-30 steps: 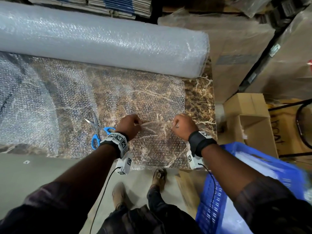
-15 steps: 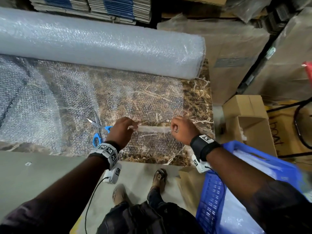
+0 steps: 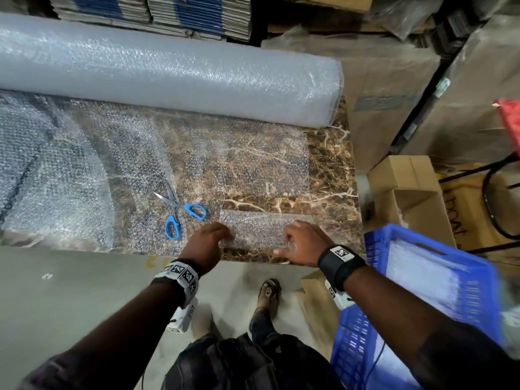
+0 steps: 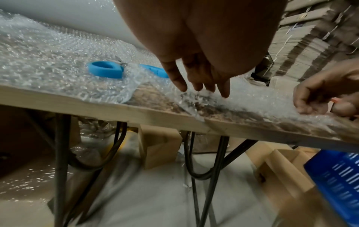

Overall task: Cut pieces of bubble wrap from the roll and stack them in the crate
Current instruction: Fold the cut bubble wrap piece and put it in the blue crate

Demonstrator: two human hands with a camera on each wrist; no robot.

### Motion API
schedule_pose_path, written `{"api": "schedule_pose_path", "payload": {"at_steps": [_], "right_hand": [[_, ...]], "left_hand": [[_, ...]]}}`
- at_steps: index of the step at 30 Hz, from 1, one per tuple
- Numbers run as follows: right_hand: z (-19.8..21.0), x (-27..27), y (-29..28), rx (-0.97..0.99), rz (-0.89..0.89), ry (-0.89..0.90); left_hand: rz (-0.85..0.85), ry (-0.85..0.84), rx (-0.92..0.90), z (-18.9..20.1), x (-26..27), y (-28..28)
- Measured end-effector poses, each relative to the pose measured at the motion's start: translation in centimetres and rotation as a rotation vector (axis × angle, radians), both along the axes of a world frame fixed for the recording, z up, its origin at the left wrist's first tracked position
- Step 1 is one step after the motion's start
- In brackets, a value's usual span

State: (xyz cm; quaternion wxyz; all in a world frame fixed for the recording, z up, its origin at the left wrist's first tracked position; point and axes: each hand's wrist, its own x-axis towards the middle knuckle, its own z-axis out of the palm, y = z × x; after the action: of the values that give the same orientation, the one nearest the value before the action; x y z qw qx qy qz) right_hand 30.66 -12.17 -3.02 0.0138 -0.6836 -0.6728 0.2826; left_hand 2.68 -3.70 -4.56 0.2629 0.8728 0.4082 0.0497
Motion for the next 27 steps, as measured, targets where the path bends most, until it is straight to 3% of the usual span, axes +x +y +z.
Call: {"api": "schedule_pose_path", "payload": {"at_steps": [3, 5, 10, 15, 22, 27], "right_hand": [[0.0, -1.2, 0.7, 0.205, -0.121, 0.127], [0.1, -2.5, 1.7, 0.239, -0.09, 0.044], [-1.4, -5.0, 2.4, 0.002, 0.156, -0.199], [-3.4, -3.3, 0.7, -0.073, 0.218, -0.303], [-3.8, 2.5, -0.9, -0.065, 0.142, -0.348], [-2.5, 4.0, 0.1, 0.023, -0.033, -0.199]], "left_hand": [[0.012, -0.058, 0.083, 1.1, 1.3, 0.1], [0.003, -0.061, 0.106, 1.7, 3.0, 0.1], [-0.122, 0.285, -0.061, 0.4, 5.8, 0.1], [-0.248, 0.488, 0.002, -2.1, 4.6, -0.5], [-0.243, 0.474, 0.006, -2.9, 4.0, -0.3], [-0.072, 0.242, 0.029, -1.2, 4.9, 0.3]]}}
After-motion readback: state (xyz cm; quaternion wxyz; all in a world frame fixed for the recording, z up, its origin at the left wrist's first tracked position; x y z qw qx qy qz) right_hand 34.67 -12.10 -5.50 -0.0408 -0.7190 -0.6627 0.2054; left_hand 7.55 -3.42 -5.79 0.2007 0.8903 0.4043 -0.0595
